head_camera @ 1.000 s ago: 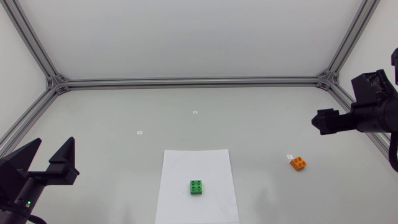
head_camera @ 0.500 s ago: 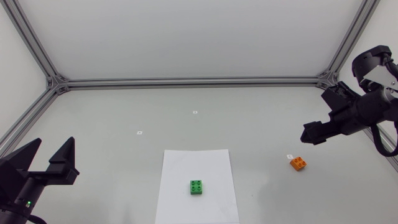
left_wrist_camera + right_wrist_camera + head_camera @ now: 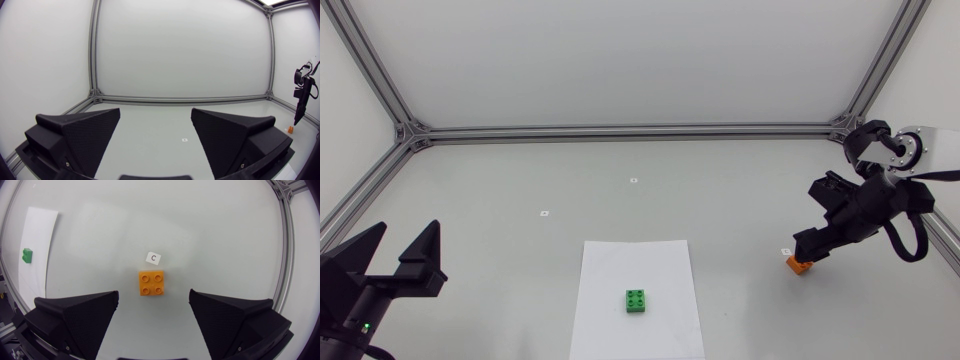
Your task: Pick up the orange 2x2 brick with the right arm and stack it on top of the green 2x2 brick in the center
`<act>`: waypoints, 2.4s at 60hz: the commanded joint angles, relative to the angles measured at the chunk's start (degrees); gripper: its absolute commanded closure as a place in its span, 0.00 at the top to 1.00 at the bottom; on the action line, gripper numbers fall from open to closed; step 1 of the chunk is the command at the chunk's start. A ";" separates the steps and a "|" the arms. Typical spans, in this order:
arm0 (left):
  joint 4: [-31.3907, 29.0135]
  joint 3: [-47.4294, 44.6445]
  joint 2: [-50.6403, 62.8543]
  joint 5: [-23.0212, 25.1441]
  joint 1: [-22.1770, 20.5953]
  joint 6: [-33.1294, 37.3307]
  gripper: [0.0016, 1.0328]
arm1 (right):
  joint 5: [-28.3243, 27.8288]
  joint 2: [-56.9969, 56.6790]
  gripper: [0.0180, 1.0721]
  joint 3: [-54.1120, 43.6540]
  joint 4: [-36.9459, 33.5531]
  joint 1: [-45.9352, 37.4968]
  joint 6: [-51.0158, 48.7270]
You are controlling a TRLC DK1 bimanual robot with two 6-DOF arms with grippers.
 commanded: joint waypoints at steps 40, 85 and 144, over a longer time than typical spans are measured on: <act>-0.84 -2.35 -0.45 0.23 0.09 0.73 0.96 | 2.02 9.69 0.72 -1.05 5.71 1.53 -2.02; -0.84 -2.35 -0.45 0.23 0.09 0.73 0.96 | 1.93 9.52 0.55 -2.10 5.80 2.76 -2.02; -0.84 -2.35 -0.45 0.23 0.09 0.73 0.96 | 0.70 -3.40 0.24 -3.25 -1.85 6.01 -4.49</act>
